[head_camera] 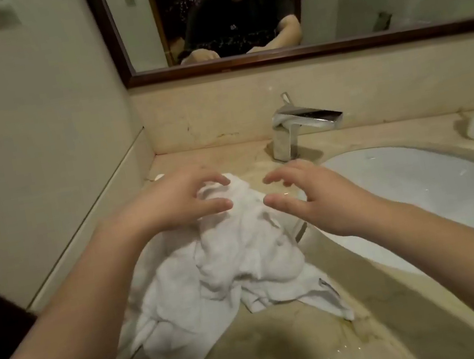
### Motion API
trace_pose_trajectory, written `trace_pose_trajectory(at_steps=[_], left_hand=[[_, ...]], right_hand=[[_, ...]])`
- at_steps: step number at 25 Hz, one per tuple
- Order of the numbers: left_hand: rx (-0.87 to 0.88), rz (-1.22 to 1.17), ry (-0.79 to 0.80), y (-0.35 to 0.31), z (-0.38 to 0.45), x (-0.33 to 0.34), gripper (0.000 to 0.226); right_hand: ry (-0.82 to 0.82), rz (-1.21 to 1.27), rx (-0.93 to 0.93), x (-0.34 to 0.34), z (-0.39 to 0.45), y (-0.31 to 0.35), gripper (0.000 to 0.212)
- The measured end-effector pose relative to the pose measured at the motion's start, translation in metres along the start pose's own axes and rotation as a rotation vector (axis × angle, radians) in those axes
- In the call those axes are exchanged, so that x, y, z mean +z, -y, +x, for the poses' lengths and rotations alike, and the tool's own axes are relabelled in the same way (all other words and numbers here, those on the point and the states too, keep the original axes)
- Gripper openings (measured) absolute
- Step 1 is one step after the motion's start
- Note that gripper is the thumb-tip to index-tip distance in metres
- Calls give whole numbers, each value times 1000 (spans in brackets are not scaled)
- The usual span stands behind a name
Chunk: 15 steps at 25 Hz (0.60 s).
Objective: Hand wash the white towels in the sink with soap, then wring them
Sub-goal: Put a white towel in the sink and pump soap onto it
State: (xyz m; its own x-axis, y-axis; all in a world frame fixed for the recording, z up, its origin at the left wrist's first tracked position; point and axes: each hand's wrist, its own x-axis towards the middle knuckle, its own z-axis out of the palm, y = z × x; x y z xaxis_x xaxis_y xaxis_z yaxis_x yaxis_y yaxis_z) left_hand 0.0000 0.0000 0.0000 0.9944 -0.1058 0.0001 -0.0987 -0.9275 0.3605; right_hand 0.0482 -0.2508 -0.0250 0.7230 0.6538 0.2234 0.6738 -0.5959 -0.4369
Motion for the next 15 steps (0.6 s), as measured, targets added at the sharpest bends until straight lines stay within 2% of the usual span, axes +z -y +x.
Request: trace_pose_trajectory(at_steps=[2,5,7,10,12,15], left_hand=[[-54,33,-30,12,-7,1,56],[-118,53,-179,28,-8,10,58],[-105,38,-236,34,-3,11,41],[12,36,-283,37,2,14,8],[79,-24,-345,34,5,15,4],[59,-238,-507,21,11,9,8]], right_hand=[[20,92,88,12,10,13,47],[43,125,164,33,20,21,42],[14,151,188,41,24,20,30],[-23,213,176,47,23,17,9],[-132,277,152,43,20,15,13],[-328,416,155,29,17,9,13]])
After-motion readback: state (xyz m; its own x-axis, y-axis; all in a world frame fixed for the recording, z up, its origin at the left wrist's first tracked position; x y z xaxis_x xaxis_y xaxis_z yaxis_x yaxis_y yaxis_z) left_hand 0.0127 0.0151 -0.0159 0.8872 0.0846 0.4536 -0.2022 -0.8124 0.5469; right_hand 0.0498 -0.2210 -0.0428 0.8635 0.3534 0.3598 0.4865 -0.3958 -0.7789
